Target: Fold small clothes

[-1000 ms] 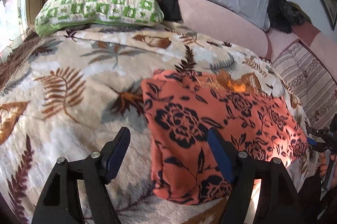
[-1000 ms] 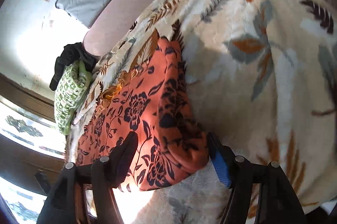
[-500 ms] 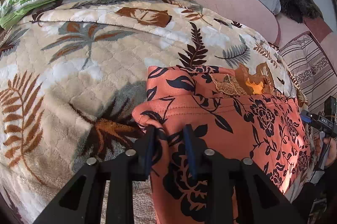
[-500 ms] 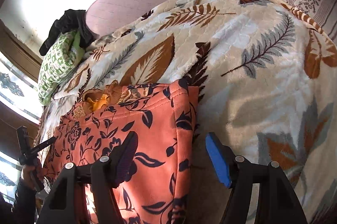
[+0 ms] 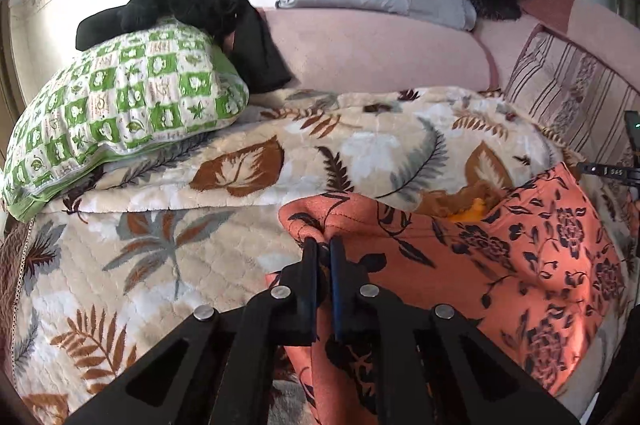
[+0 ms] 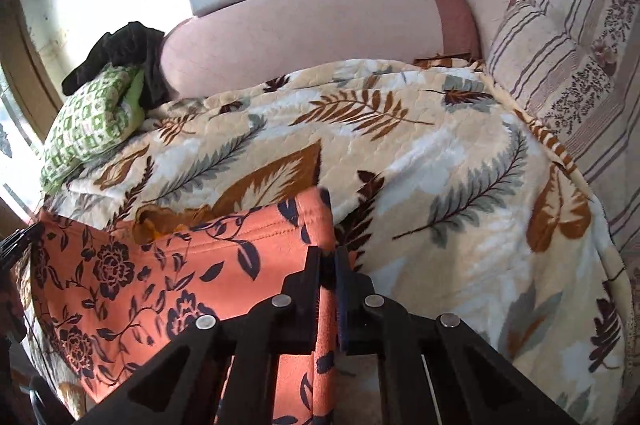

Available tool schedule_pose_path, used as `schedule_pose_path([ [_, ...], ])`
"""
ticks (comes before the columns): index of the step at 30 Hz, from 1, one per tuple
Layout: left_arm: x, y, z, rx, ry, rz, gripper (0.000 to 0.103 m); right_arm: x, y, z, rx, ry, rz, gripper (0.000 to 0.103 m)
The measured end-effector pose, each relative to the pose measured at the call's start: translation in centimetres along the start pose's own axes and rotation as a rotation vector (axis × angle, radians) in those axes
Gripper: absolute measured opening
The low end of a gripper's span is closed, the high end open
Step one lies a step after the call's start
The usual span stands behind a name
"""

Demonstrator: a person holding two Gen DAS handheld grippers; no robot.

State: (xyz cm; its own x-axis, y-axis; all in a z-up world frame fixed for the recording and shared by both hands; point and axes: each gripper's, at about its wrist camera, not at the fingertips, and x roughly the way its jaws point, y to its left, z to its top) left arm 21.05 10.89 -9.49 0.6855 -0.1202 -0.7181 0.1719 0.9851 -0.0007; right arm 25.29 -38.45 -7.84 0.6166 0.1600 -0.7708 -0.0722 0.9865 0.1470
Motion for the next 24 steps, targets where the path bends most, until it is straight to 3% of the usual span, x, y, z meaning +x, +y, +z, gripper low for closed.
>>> schedule_pose_path([
  [1, 2.3, 0.3, -0.6, -0.002, 0.052, 0.047, 0.01, 1.0, -0.7, 0.1, 0.021, -0.002, 0.002, 0.007],
  [3, 7.3, 1.4, -2.5, -0.049, 0.243, 0.069, 0.022, 4.1, -2.3, -0.4, 0.077, 0.053, 0.0, 0.008],
  [5, 6.3, 1.5, -2.5, -0.046, 0.171, 0.14, 0.054, 6.1, -3.5, -1.2, 0.147, 0.138, -0.035, 0.009],
  [8, 2.8, 1.8, -1.4, -0.072, 0.111, 0.116, 0.065, 3.2, -3.7, -1.9, 0.171, 0.047, 0.005, 0.009],
  [10, 0.0, 1.8, -1.0, -0.076, 0.069, 0.111, 0.066, 1.6, -3.1, -1.7, 0.15, 0.035, 0.039, 0.012],
  [11, -1.4, 1.4, -1.0, -0.073, 0.053, 0.109, 0.068, 1.2, -2.9, -1.4, 0.137, 0.038, 0.049, 0.024],
  [14, -5.4, -0.2, -2.1, -0.072, 0.017, 0.066, 0.07, 0.8, -2.2, -1.0, 0.122, 0.036, 0.067, 0.089],
  [16, -7.2, -2.3, -3.4, -0.043, 0.009, 0.01, 0.071, 1.8, -1.6, -0.9, 0.097, 0.057, 0.084, 0.089],
  [19, -5.8, -5.6, -5.9, 0.013, 0.066, -0.029, 0.074, 4.5, -1.1, -1.1, 0.086, 0.13, 0.099, 0.085],
  [20, -4.4, -6.3, -6.9, 0.02, 0.111, -0.013, 0.073, 5.8, -0.8, -1.2, 0.077, 0.173, 0.102, 0.062],
  [21, -2.9, -6.7, -7.8, 0.023, 0.165, 0.01, 0.073, 6.9, -0.5, -1.3, 0.068, 0.222, 0.107, 0.013],
  [22, -1.5, -6.7, -8.7, 0.019, 0.213, 0.028, 0.073, 7.2, 0.1, -1.2, 0.039, 0.241, 0.078, 0.012],
  [24, -1.2, -6.7, -9.7, 0.001, 0.181, 0.046, 0.075, 5.3, 2.2, -0.8, -0.076, 0.174, 0.019, 0.01],
])
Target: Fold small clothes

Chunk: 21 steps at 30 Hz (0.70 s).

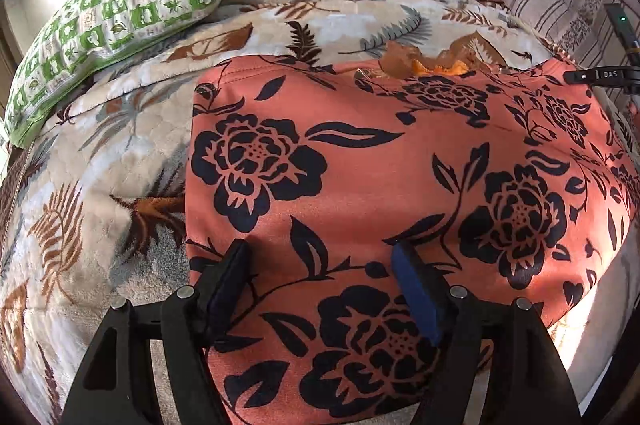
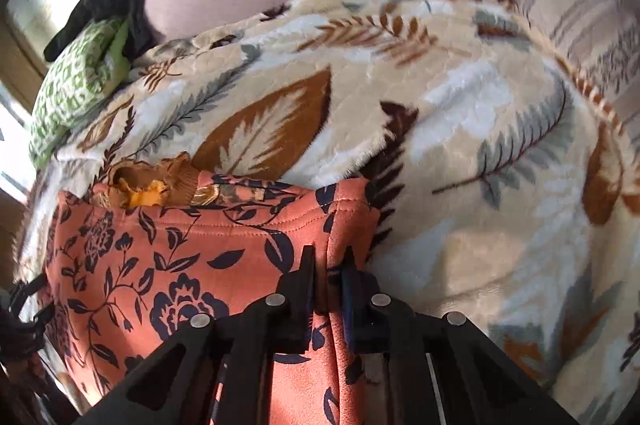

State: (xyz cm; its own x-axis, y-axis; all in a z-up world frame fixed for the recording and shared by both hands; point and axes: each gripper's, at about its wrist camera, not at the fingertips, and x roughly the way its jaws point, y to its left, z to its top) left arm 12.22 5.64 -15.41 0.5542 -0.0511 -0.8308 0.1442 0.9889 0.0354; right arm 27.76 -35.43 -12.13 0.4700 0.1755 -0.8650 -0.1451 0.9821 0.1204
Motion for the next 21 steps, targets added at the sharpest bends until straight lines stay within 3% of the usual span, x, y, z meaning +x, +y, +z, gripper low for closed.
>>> schedule_pose_path([
  [3, 0.3, -0.2, 0.0, 0.018, 0.0, 0.015, 0.077, -3.1, 0.3, -0.1, -0.056, -0.133, -0.144, 0.007],
  [4, 0.5, -0.2, 0.2, 0.015, 0.008, 0.016, 0.078, -2.3, -0.6, -0.3, -0.029, -0.121, -0.169, 0.007],
  [7, 0.3, 0.1, 0.7, 0.004, 0.045, 0.014, 0.078, 1.5, -4.5, -1.3, 0.137, -0.052, -0.096, 0.008],
  [8, -0.1, 0.2, 0.9, -0.002, 0.048, 0.021, 0.078, 1.6, -5.2, -1.6, 0.196, -0.064, -0.069, 0.013],
  [10, -1.6, 0.3, 1.3, -0.018, 0.008, 0.016, 0.078, 0.9, -5.3, -1.9, 0.231, -0.074, -0.06, 0.047],
  [11, -2.3, 0.4, 1.5, -0.026, -0.018, 0.005, 0.078, 0.1, -5.0, -2.0, 0.207, -0.089, -0.087, 0.074],
  [13, -3.3, 0.2, 1.7, -0.035, -0.063, -0.013, 0.078, -2.7, -4.3, -1.9, 0.184, -0.163, -0.126, 0.074],
  [14, -2.8, 0.0, 1.7, -0.025, -0.05, 0.004, 0.078, -4.3, -4.2, -1.9, 0.197, -0.198, -0.125, 0.074],
  [15, -1.6, -0.2, 1.5, -0.013, -0.005, 0.037, 0.078, -6.2, -3.8, -2.1, 0.22, -0.233, -0.085, 0.074],
  [17, 2.1, 0.2, 0.5, -0.014, 0.097, 0.063, 0.083, -8.9, -2.7, -2.7, 0.266, -0.269, 0.115, 0.075],
  [18, 2.2, 0.6, 0.4, -0.041, 0.06, 0.056, 0.085, -9.3, -1.7, -3.1, 0.267, -0.249, 0.24, 0.082],
  [19, 2.0, 0.6, 0.8, -0.054, 0.073, 0.061, 0.086, -8.9, -0.3, -3.6, 0.251, -0.201, 0.361, 0.086],
  [20, 1.7, 0.6, 1.3, -0.068, 0.09, 0.07, 0.086, -8.1, 1.1, -4.2, 0.23, -0.149, 0.446, 0.087],
  [21, 1.0, 0.5, 1.7, -0.085, 0.087, 0.07, 0.086, -6.7, 2.1, -4.9, 0.22, -0.095, 0.462, 0.087],
])
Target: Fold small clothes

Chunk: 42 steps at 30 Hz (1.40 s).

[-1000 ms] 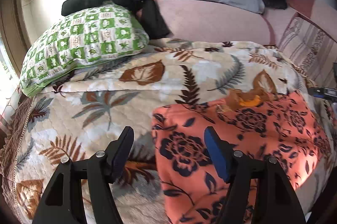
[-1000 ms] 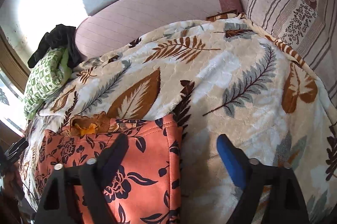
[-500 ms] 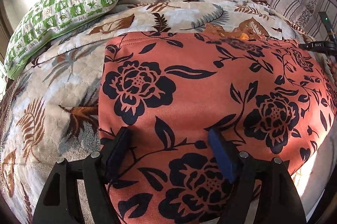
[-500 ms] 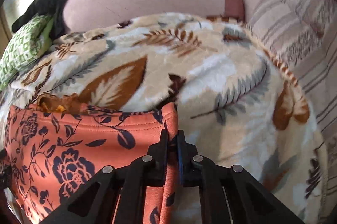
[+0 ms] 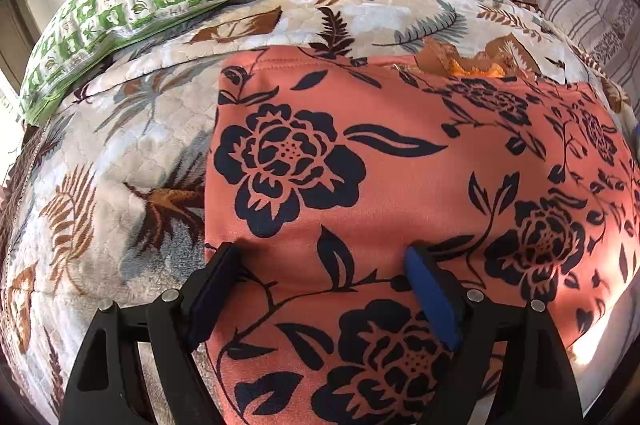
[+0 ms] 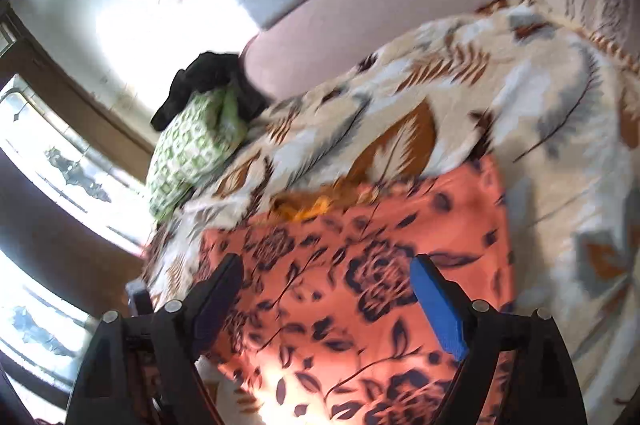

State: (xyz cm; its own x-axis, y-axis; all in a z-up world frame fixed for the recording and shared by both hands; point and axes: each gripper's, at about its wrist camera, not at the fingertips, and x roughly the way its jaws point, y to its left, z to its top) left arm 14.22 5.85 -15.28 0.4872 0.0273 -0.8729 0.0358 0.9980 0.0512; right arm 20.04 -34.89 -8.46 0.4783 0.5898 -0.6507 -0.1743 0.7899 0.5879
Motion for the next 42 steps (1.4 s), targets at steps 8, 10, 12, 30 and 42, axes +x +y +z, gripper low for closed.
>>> schedule_pose_path([
  [8, -1.3, 0.1, -4.5, -0.009, 0.04, 0.016, 0.088, 3.7, -2.6, -1.5, 0.128, 0.08, -0.171, 0.086],
  [10, -0.4, 1.7, -5.8, -0.109, 0.011, -0.06, 0.091, 3.3, -1.1, -1.2, 0.075, 0.057, -0.115, 0.086],
  [12, -1.1, 1.4, -5.5, -0.106, 0.03, -0.044, 0.091, 4.6, -2.4, -1.5, 0.092, 0.088, -0.202, 0.087],
  [30, -6.5, 1.3, -6.4, -0.089, -0.108, -0.02, 0.095, 0.5, -2.1, -1.2, 0.11, 0.003, -0.231, 0.087],
  [42, -8.5, 2.6, -3.3, -0.101, -0.162, -0.101, 0.098, -1.0, -1.8, -3.2, 0.08, 0.013, -0.257, 0.089],
])
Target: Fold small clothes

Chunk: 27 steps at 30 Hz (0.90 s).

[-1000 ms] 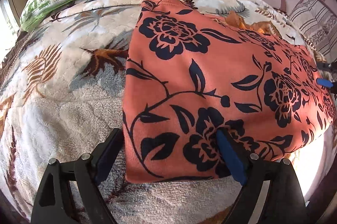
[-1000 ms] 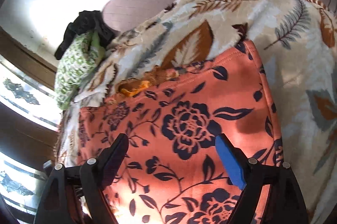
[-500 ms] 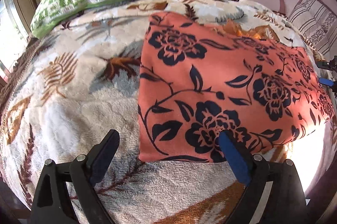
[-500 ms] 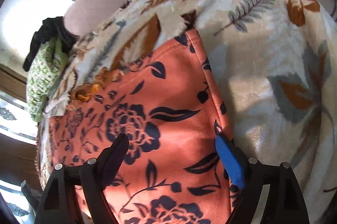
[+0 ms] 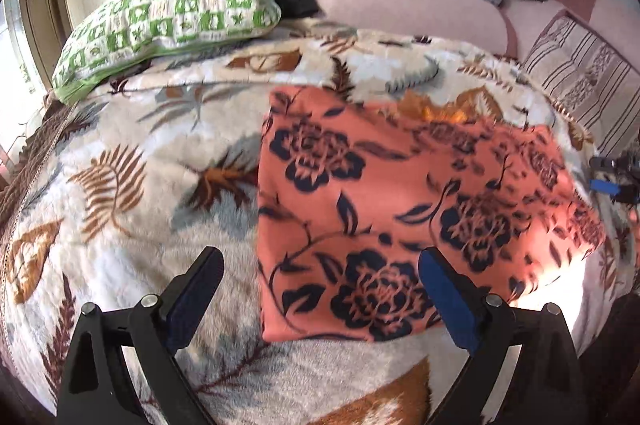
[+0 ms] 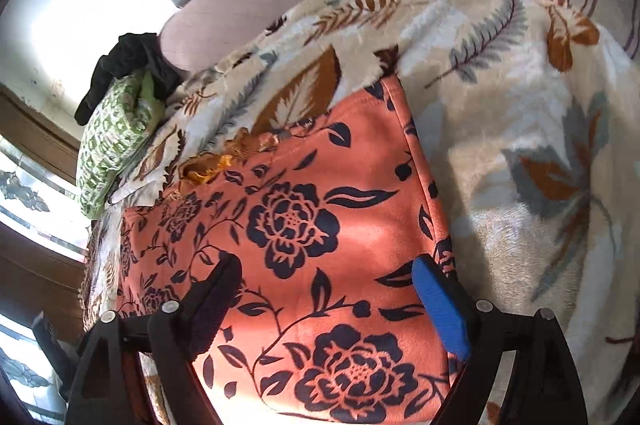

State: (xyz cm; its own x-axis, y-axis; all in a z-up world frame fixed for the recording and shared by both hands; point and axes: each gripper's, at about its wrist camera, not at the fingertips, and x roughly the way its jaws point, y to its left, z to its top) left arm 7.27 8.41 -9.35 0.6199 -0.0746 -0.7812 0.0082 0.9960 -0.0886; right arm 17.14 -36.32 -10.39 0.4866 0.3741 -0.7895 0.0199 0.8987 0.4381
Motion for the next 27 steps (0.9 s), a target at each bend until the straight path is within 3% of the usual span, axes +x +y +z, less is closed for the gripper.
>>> schedule_pose_path([
  [3, 1.5, -1.0, 2.8, 0.031, -0.005, -0.057, 0.098, -2.2, 1.4, -1.3, -0.049, -0.027, 0.072, 0.089],
  [7, 6.3, -2.6, 4.9, 0.093, 0.056, -0.04, 0.098, -2.0, 2.7, -3.1, -0.073, 0.005, 0.157, 0.089],
  [9, 9.1, -2.4, 5.3, 0.106, 0.088, 0.03, 0.098, -1.2, 2.7, -3.6, -0.085, 0.035, 0.192, 0.089],
  [10, 11.6, -2.0, 5.0, 0.123, 0.15, 0.133, 0.098, -0.4, 2.6, -3.8, -0.088, 0.056, 0.221, 0.089],
  [11, 13.9, -0.9, 4.6, 0.088, 0.227, 0.176, 0.103, 0.4, 1.9, -3.9, -0.078, 0.072, 0.24, 0.089],
  [12, 14.6, 0.5, 4.6, -0.006, 0.229, 0.113, 0.103, 1.8, 0.8, -3.8, -0.057, 0.086, 0.211, 0.089],
  [13, 14.5, 1.2, 4.8, -0.051, 0.233, 0.096, 0.103, 3.4, -0.7, -3.6, -0.009, 0.11, 0.121, 0.089],
  [14, 14.0, 1.0, 5.1, -0.039, 0.236, 0.116, 0.103, 4.3, -2.5, -3.6, 0.077, 0.127, 0.112, 0.086],
  [15, 13.1, 0.6, 5.2, -0.008, 0.211, 0.141, 0.103, 3.7, -3.3, -3.6, 0.151, 0.094, 0.17, 0.086],
  [17, 11.0, -0.2, 5.0, 0.062, 0.156, 0.169, 0.103, 1.5, -3.3, -3.6, 0.167, 0.038, 0.214, 0.086],
  [19, 8.6, -0.2, 4.4, 0.055, 0.104, 0.139, 0.103, -1.1, -3.7, -4.6, 0.187, -0.024, 0.198, 0.086],
  [22, 5.1, -0.2, 2.4, -0.009, 0.046, 0.065, 0.103, -4.2, -6.6, -7.7, 0.344, -0.089, 0.23, 0.087],
  [25, 3.6, -0.9, 0.1, -0.042, 0.041, 0.02, 0.103, -4.0, -10.0, -11.5, 0.55, -0.05, 0.259, 0.088],
  [27, 3.5, -1.1, -1.2, -0.064, 0.058, 0.009, 0.103, -3.0, -10.7, -12.6, 0.612, -0.024, 0.305, 0.088],
])
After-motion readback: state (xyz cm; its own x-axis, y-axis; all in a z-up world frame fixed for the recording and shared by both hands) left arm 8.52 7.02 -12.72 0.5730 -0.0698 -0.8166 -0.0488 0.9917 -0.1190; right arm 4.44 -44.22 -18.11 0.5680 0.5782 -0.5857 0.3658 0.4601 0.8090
